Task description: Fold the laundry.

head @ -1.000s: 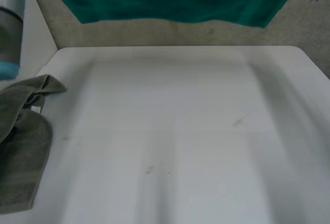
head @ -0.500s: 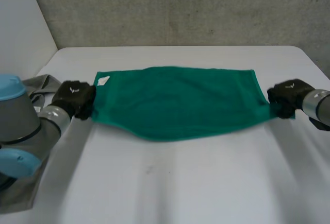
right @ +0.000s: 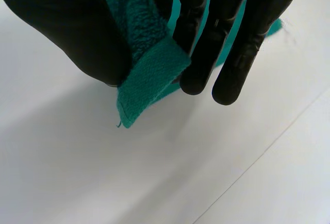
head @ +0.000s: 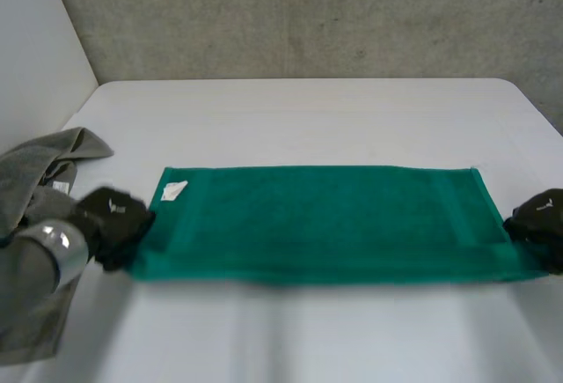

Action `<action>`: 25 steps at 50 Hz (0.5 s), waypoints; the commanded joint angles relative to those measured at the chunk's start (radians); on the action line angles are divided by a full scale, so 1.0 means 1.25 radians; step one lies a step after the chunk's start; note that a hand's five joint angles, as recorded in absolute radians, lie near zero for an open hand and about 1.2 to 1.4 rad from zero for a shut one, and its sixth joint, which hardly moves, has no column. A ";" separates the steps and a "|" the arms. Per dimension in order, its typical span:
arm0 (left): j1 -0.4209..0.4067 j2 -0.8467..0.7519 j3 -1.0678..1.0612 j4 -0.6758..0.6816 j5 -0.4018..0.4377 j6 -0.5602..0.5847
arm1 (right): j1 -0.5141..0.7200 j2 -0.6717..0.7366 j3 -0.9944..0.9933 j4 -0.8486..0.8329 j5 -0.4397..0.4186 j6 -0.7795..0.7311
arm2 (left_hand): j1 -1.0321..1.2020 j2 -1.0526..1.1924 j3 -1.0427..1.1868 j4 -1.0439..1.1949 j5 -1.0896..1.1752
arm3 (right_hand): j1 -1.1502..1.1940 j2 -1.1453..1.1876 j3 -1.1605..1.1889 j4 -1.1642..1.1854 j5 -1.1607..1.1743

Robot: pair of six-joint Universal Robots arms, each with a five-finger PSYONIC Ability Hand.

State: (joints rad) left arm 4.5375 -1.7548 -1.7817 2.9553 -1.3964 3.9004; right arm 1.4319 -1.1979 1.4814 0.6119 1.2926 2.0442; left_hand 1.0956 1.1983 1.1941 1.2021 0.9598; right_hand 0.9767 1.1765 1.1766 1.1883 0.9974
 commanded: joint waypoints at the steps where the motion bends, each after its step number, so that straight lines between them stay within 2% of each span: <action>1: -0.027 -0.187 0.166 0.178 -0.039 -0.103 | 0.066 0.167 -0.195 -0.102 0.060 0.175 | 0.241 0.158 0.162 0.155 0.210 | 0.336 0.176 0.176 0.166 0.179; 10: -0.072 -0.375 0.337 0.304 -0.146 -0.113 | 0.133 0.315 -0.354 -0.162 0.133 0.207 | 0.241 0.158 0.162 0.155 0.210 | 0.336 0.176 0.176 0.166 0.179; 18: -0.096 -0.458 0.392 0.416 -0.160 -0.106 | 0.168 0.401 -0.463 -0.229 0.169 0.245 | 0.241 0.158 0.162 0.155 0.210 | 0.336 0.176 0.176 0.166 0.179; 19: -0.097 -0.463 0.393 0.427 -0.160 -0.106 | 0.169 0.406 -0.471 -0.240 0.169 0.250 | 0.192 0.110 0.113 0.107 0.161 | 0.336 0.176 0.176 0.166 0.179; 20: -0.098 -0.466 0.395 0.437 -0.160 -0.106 | 0.174 0.415 -0.483 -0.266 0.169 0.263 | 0.066 -0.016 -0.013 -0.019 0.035 | 0.313 0.153 0.153 0.144 0.157; 21: -0.098 -0.472 0.396 0.458 -0.160 -0.106 | 0.175 0.418 -0.488 -0.280 0.171 0.270 | -0.261 -0.343 -0.340 -0.346 -0.292 | 0.099 -0.061 -0.061 -0.070 -0.057; 23: -0.101 -0.476 0.395 0.478 -0.163 -0.106 | 0.177 0.423 -0.495 -0.307 0.182 0.284 | -0.561 -0.643 -0.640 -0.646 -0.592 | -0.489 -0.649 -0.649 -0.659 -0.646; 24: -0.103 -0.476 0.392 0.488 -0.163 -0.106 | 0.179 0.423 -0.497 -0.330 0.197 0.292 | -0.700 -0.782 -0.778 -0.785 -0.731 | -0.642 -0.802 -0.802 -0.811 -0.798; 25: -0.107 -0.474 0.387 0.507 -0.160 -0.106 | 0.179 0.421 -0.495 -0.340 0.206 0.296 | -0.737 -0.819 -0.816 -0.822 -0.768 | -0.642 -0.802 -0.802 -0.811 -0.798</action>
State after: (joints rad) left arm 4.4169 -2.3373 -1.2865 3.4999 -1.6020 3.7671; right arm 1.6471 -0.6851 0.8868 0.2943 1.5081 2.3670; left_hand 0.6701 0.7338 0.7393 0.7335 0.5524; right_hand 0.8239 0.9692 0.9716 0.9893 0.8288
